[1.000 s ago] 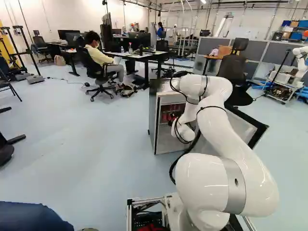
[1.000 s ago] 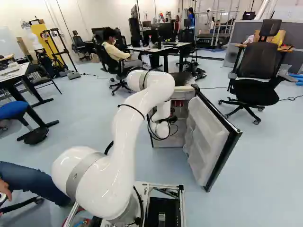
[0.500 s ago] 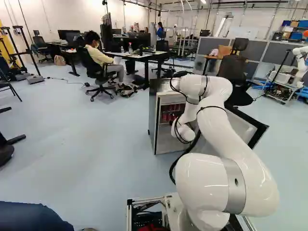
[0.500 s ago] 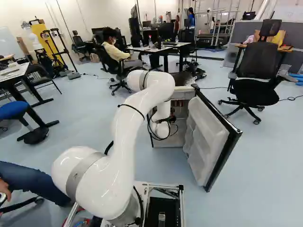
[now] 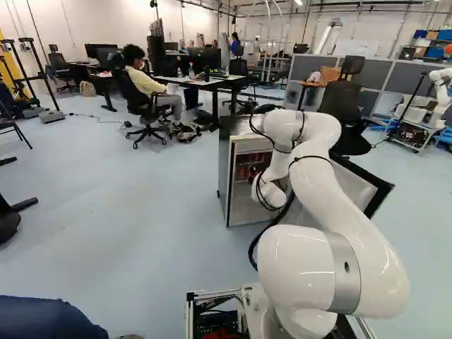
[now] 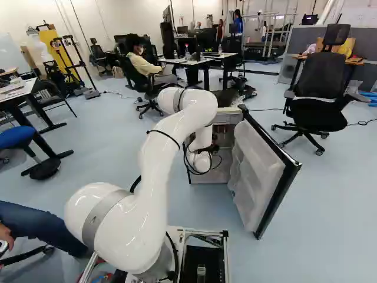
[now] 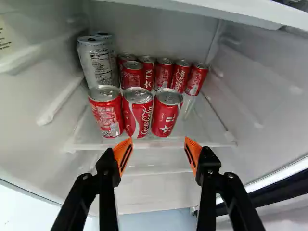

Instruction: Grab a drink from the fridge

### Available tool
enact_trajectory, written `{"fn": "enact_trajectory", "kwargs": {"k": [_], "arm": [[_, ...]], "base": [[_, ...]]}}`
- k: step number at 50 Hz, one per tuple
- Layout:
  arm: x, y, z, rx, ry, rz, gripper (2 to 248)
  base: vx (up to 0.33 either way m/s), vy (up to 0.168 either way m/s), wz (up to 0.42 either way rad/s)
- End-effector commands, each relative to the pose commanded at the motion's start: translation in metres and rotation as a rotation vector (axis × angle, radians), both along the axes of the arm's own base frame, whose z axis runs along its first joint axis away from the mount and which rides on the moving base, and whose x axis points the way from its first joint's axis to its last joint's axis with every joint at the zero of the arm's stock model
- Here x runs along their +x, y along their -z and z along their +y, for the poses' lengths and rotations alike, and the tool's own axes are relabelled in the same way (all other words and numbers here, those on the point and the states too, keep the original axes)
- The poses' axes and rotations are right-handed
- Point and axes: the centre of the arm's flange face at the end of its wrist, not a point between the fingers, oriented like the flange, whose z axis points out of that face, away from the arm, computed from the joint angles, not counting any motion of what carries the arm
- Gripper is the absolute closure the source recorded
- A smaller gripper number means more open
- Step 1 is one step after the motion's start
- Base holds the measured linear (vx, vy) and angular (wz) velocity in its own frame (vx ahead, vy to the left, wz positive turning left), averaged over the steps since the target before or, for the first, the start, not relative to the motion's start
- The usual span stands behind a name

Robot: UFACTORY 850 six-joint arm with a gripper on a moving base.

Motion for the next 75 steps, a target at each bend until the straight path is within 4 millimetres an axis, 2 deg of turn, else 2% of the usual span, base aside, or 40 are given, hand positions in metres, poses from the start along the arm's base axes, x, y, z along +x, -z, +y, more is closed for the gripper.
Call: {"fn": "enact_trajectory", "kwargs": {"k": [46,75], "arm": [[0.023,0.010,-0.020,-0.016,0.019,-0.047,85],[0.044,0.017,-0.026,-0.028,0.018,-0.083,85]], "base": [[0.000,0.000,0.000],[0.000,0.000,0.000]]}}
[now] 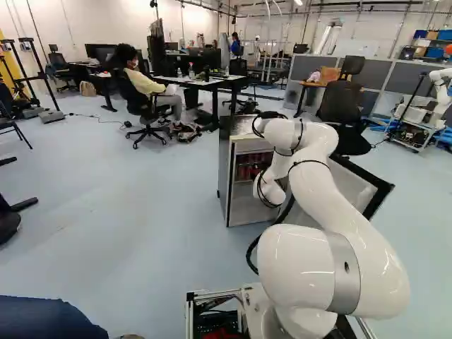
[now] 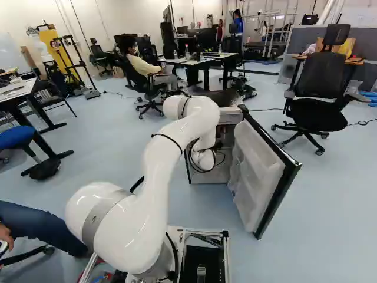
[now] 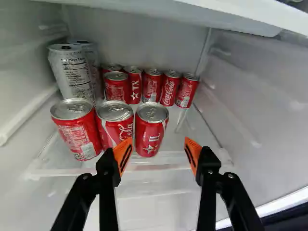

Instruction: Grab a drink from the fridge

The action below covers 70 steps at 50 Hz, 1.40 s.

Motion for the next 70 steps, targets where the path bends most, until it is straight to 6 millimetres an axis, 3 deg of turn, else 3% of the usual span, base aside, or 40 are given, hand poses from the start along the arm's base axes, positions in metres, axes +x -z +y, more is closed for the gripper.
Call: {"fn": "enact_trajectory", "kwargs": {"k": [57,70], "arm": [[0.041,0.016,-0.006,-0.026,-0.012,-0.077,85],[0.042,0.017,-0.006,-0.027,-0.012,-0.079,85]], "base": [[0.000,0.000,0.000],[0.000,0.000,0.000]]}}
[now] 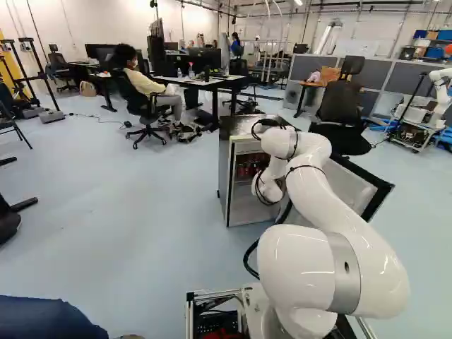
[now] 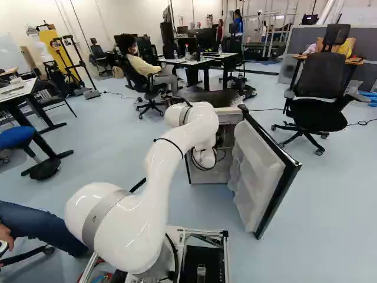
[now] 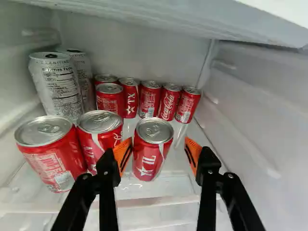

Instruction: Grab a drink from the fridge

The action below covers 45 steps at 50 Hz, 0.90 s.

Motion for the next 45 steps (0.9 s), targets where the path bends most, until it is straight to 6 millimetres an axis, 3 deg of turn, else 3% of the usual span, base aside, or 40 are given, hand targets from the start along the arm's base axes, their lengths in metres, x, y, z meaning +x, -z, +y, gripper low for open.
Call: {"fn": "enact_trajectory", "kwargs": {"k": [7,8,13,14,18,19,45], "arm": [[0.0000,0.0000,0.0000,0.000,0.000,0.000,85],[0.0000,0.0000,0.0000,0.000,0.000,0.000,108],[0.0000,0.0000,0.0000,0.000,0.000,0.000,108],[0.0000,0.0000,0.0000,0.000,0.000,0.000,145],[0.0000,0.0000,0.0000,0.000,0.000,0.000,145],[0.0000,0.0000,0.0000,0.000,0.000,0.000,157],[0.0000,0.0000,0.0000,0.000,0.000,0.000,157]], "base": [[0.000,0.000,0.000],[0.000,0.000,0.000],[0.000,0.000,0.000],[0.000,0.000,0.000],[0.000,0.000,0.000],[0.000,0.000,0.000],[0.000,0.000,0.000]]}}
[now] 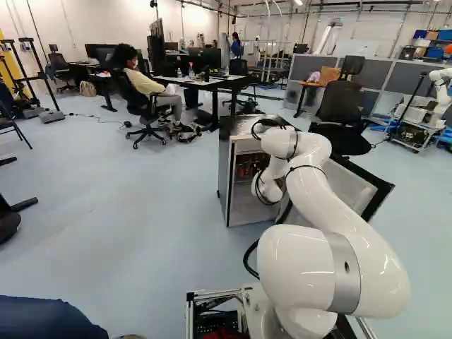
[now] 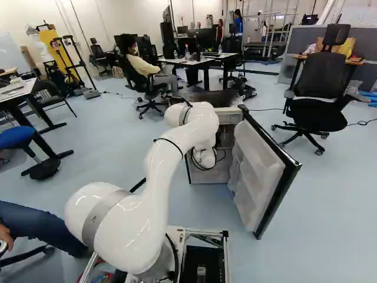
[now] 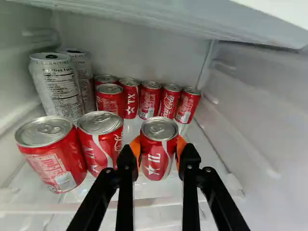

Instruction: Grab a drink from the fridge

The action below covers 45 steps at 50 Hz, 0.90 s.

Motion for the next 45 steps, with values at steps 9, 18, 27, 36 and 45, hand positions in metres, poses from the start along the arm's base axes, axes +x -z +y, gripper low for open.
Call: {"fn": "enact_trajectory", "kwargs": {"k": [9,18,27,36,45], "arm": [[0.000,-0.007,0.000,-0.001,0.000,-0.002,157],[0.001,-0.019,0.000,-0.002,0.000,-0.006,157],[0.000,-0.020,0.000,-0.002,0.000,-0.005,157],[-0.005,-0.023,0.000,0.002,0.002,0.005,157],[-0.018,-0.028,0.001,0.009,0.008,0.028,157]], "base": [[0.000,0.000,0.000],[0.000,0.000,0.000],[0.000,0.000,0.000],[0.000,0.000,0.000],[0.000,0.000,0.000]]}}
